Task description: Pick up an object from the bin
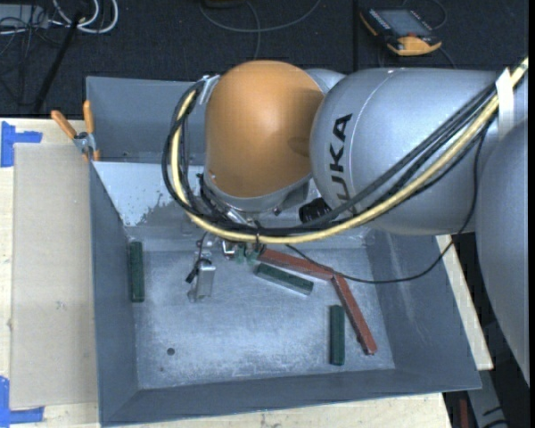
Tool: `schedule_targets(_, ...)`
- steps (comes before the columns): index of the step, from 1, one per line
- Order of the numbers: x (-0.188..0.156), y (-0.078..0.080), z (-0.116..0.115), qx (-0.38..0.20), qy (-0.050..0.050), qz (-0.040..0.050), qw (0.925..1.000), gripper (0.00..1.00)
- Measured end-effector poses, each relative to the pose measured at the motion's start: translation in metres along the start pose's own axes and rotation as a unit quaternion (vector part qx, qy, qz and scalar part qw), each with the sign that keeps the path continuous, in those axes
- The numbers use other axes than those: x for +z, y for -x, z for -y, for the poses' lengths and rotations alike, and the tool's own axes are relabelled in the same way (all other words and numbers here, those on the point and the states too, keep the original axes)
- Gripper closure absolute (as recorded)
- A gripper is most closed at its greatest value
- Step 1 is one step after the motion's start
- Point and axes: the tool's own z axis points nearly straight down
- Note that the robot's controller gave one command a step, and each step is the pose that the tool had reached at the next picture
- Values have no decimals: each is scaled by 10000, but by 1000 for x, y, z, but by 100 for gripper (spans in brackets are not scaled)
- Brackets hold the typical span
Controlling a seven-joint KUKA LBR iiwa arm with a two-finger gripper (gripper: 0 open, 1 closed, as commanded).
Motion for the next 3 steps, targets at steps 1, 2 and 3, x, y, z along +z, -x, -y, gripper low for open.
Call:
schedule_targets(1,8,1,82,416,-15,27,9991,0)
schedule_targets(2,29,-3,72,-851,0,25,9964,0)
schedule_targets(3,108,43,150,-2042,-7,21,9789,0)
